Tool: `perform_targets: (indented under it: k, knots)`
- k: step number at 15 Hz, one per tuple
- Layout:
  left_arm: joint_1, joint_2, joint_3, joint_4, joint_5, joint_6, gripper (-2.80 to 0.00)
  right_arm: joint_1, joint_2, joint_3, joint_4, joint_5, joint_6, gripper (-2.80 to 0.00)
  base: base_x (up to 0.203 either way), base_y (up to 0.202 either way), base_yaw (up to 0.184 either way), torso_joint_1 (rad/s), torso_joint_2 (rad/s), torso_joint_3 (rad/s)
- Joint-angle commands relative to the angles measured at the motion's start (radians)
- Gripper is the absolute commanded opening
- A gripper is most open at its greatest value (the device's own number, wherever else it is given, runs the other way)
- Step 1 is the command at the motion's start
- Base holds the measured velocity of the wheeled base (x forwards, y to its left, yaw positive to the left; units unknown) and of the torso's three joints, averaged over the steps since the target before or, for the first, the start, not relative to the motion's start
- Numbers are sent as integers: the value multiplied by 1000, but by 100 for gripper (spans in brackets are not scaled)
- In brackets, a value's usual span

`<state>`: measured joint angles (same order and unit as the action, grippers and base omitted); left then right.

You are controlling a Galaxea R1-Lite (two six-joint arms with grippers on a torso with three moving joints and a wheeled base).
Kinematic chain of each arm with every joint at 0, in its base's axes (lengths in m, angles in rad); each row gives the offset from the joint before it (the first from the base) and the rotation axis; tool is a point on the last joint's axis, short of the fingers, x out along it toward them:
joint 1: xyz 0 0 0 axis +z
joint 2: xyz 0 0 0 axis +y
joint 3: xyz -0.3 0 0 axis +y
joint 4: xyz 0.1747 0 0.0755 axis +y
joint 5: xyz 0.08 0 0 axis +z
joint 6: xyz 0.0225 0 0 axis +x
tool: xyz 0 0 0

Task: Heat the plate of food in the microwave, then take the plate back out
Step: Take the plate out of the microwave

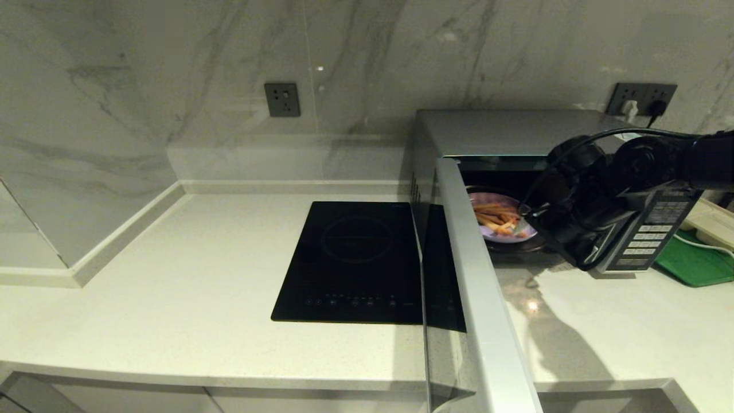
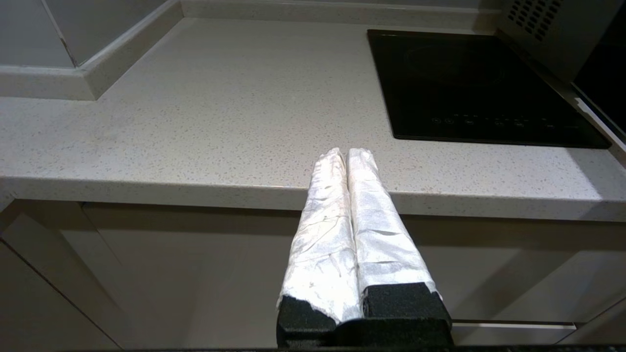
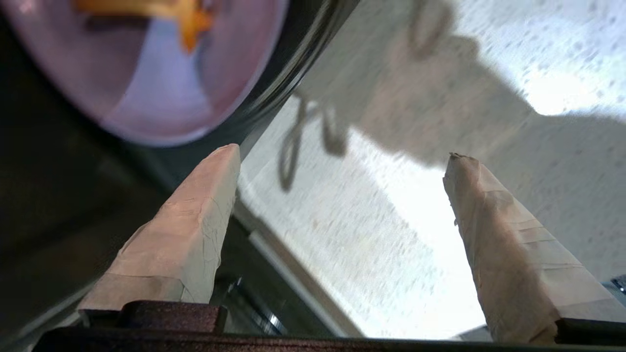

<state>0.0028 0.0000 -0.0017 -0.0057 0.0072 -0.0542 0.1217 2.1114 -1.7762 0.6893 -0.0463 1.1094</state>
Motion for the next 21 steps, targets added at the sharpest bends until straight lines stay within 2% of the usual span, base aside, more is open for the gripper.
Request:
perform_targets:
  k: [1,6,10,21]
  knots:
    - [0,0,0,0,0,-1,-280,-9,36,-13,4,-2,8,0,0,0,0,0,0,0]
    - [0,0,0,0,0,-1,-280,-10,75,-63,4,-3,11,0,0,0,0,0,0,0]
    - [0,0,0,0,0,-1,-280,-16,100,-56,-47,-3,12,0,0,0,0,0,0,0]
    - [0,0,0,0,0,-1,-280,-16,113,-65,-53,0,12,0,0,0,0,0,0,0]
